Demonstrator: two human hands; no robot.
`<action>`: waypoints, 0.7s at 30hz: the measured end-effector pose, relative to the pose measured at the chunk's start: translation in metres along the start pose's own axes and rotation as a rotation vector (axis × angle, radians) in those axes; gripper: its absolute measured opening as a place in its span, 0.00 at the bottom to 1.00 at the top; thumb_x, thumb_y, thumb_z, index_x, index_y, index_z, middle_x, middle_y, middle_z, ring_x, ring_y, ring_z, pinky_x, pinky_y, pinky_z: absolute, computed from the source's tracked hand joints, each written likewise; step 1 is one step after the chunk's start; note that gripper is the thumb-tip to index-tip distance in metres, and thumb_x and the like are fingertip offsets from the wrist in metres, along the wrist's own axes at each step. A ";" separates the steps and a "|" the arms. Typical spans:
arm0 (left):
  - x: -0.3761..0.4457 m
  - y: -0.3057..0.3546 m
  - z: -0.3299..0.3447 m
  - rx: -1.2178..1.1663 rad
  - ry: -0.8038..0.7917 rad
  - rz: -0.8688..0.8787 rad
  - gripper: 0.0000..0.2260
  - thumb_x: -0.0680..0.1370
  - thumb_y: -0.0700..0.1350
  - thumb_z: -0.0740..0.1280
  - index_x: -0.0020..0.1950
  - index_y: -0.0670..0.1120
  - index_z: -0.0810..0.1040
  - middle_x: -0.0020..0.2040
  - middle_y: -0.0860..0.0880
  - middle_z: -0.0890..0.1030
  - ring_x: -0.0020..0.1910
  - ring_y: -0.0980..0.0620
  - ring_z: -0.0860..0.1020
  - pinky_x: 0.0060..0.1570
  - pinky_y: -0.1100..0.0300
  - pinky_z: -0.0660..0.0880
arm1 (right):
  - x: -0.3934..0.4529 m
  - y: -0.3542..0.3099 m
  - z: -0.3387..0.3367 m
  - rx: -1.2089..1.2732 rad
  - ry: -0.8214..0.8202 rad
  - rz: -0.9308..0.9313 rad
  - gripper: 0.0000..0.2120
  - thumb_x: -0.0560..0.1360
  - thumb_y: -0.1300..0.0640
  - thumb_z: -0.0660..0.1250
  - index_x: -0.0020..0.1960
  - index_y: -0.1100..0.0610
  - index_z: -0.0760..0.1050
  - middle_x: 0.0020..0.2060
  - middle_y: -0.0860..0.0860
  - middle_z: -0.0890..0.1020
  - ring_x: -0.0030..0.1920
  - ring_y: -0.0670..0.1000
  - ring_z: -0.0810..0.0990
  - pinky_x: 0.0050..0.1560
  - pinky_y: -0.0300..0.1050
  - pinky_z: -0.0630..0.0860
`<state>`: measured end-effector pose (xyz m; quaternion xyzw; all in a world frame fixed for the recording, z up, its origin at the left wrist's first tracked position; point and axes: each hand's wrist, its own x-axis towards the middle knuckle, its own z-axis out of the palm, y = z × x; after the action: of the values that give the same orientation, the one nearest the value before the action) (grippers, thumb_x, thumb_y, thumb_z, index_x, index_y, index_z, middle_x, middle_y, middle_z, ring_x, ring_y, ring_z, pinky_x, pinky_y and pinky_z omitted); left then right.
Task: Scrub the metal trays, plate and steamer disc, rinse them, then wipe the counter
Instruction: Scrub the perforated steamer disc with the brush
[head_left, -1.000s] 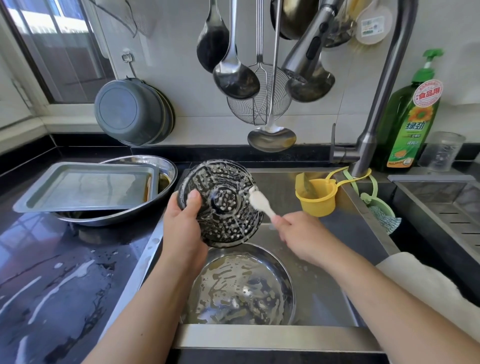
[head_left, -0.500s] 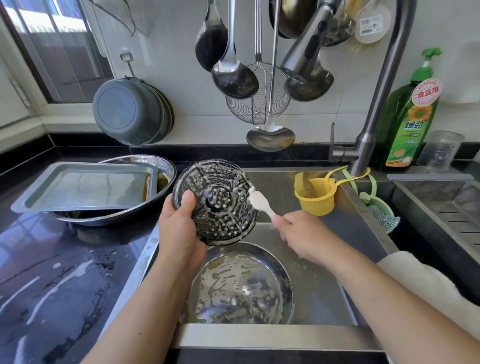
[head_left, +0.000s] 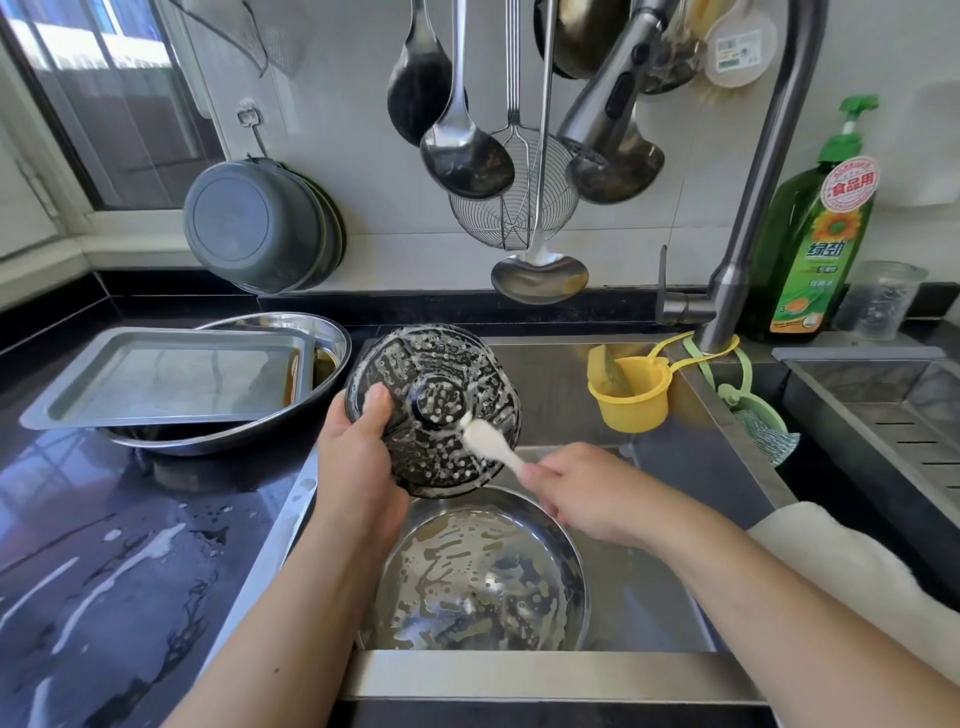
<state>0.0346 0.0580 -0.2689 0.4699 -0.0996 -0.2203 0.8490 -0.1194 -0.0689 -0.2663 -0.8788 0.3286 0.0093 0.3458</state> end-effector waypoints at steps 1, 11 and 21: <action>0.000 0.000 -0.001 0.002 -0.003 -0.002 0.09 0.86 0.40 0.60 0.64 0.44 0.78 0.58 0.41 0.86 0.58 0.42 0.85 0.60 0.41 0.80 | -0.001 -0.002 0.003 -0.031 -0.043 -0.004 0.24 0.84 0.40 0.56 0.36 0.53 0.73 0.33 0.51 0.77 0.32 0.52 0.72 0.37 0.46 0.66; -0.003 -0.002 0.002 0.064 -0.057 -0.001 0.09 0.86 0.40 0.61 0.63 0.44 0.78 0.58 0.41 0.86 0.59 0.42 0.84 0.61 0.39 0.80 | 0.002 0.000 -0.006 0.048 0.122 0.024 0.24 0.84 0.42 0.56 0.37 0.55 0.74 0.33 0.53 0.78 0.34 0.55 0.74 0.39 0.50 0.72; -0.001 -0.001 0.001 0.033 -0.031 0.006 0.08 0.86 0.40 0.61 0.62 0.44 0.78 0.56 0.42 0.86 0.56 0.42 0.85 0.54 0.43 0.82 | 0.005 0.004 -0.011 0.054 0.192 0.053 0.24 0.84 0.41 0.56 0.37 0.55 0.73 0.31 0.52 0.76 0.34 0.55 0.73 0.39 0.48 0.68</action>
<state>0.0329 0.0569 -0.2695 0.4802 -0.1180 -0.2234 0.8400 -0.1202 -0.0810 -0.2618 -0.8571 0.3834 -0.0749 0.3359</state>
